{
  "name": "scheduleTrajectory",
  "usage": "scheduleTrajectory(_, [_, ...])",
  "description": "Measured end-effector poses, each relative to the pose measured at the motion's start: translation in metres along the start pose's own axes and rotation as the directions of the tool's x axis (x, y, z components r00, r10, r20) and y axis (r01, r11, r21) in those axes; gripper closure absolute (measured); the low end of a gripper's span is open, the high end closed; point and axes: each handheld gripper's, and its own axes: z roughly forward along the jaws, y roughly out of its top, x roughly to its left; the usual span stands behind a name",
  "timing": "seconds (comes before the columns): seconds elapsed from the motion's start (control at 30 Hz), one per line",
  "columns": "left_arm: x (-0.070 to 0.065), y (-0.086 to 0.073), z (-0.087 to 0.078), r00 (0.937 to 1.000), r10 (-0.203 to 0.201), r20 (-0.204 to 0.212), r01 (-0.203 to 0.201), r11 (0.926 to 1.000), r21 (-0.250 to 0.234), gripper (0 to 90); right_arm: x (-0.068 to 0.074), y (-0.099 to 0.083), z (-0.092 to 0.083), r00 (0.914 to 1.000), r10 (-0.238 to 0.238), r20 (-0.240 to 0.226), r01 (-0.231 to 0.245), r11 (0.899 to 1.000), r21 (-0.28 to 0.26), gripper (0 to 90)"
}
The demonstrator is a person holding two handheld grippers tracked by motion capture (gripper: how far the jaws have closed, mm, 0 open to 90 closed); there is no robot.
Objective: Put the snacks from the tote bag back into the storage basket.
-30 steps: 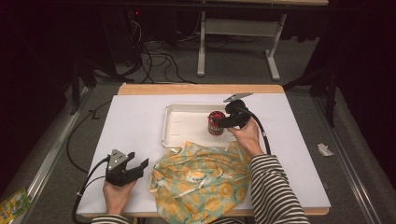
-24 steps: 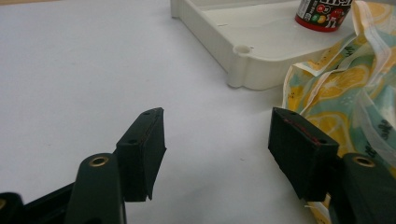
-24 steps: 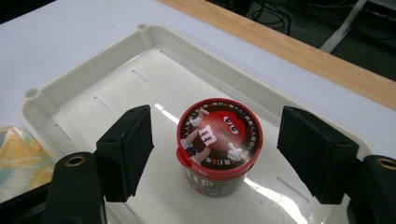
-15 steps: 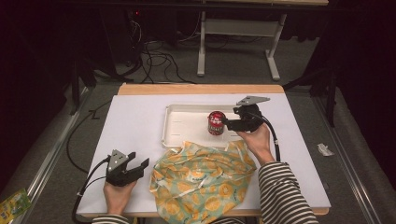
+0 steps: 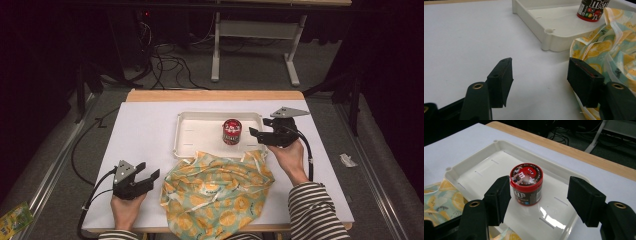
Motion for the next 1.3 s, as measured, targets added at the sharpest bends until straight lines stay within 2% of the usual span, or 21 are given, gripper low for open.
scheduleTrajectory(0.1, [0.0, 0.0, 0.0, 1.0, 0.002, 0.0, -0.002, 1.0, 0.002, 37.6, -0.003, -0.005, -0.005, 0.9997, 0.025, 0.008, -0.025, 1.0, 0.006, 36.9])
scheduleTrajectory(0.23, [0.0, 0.0, -0.002, 0.9999, 0.01, -0.002, -0.01, 0.9999, 0.002, 37.6, -0.004, -0.013, -0.013, 0.999, 0.03, 0.034, -0.03, 0.999, -0.011, 38.9])
scheduleTrajectory(0.47, [0.001, 0.001, -0.005, 1.0, 0.0, 0.005, 0.0, 0.9999, -0.014, 37.7, -0.005, -0.021, -0.026, 0.9991, 0.033, 0.025, -0.032, 0.999, -0.042, 41.6])
scheduleTrajectory(0.77, [0.002, 0.002, -0.006, 0.9999, -0.01, -0.004, 0.01, 0.9999, -0.008, 37.9, -0.007, -0.035, -0.036, 0.999, 0.033, 0.031, -0.031, 0.997, -0.067, 41.6])
scheduleTrajectory(0.9, [0.001, 0.003, -0.006, 0.9999, -0.014, -0.007, 0.014, 0.9999, -0.004, 38.7, -0.009, -0.04, -0.045, 0.9978, 0.057, 0.035, -0.054, 0.995, -0.079, 42.0])
scheduleTrajectory(1.17, [0.001, 0.002, -0.007, 1.0, -0.007, -0.004, 0.007, 1.0, -0.003, 38.7, -0.011, -0.055, -0.058, 0.9972, 0.048, 0.057, -0.041, 0.992, -0.116, 41.3])
scheduleTrajectory(1.3, [0.0, 0.002, -0.008, 1.0, -0.008, -0.003, 0.008, 0.9999, -0.006, 38.7, -0.012, -0.067, -0.064, 0.9954, 0.064, 0.071, -0.053, 0.987, -0.149, 41.6])
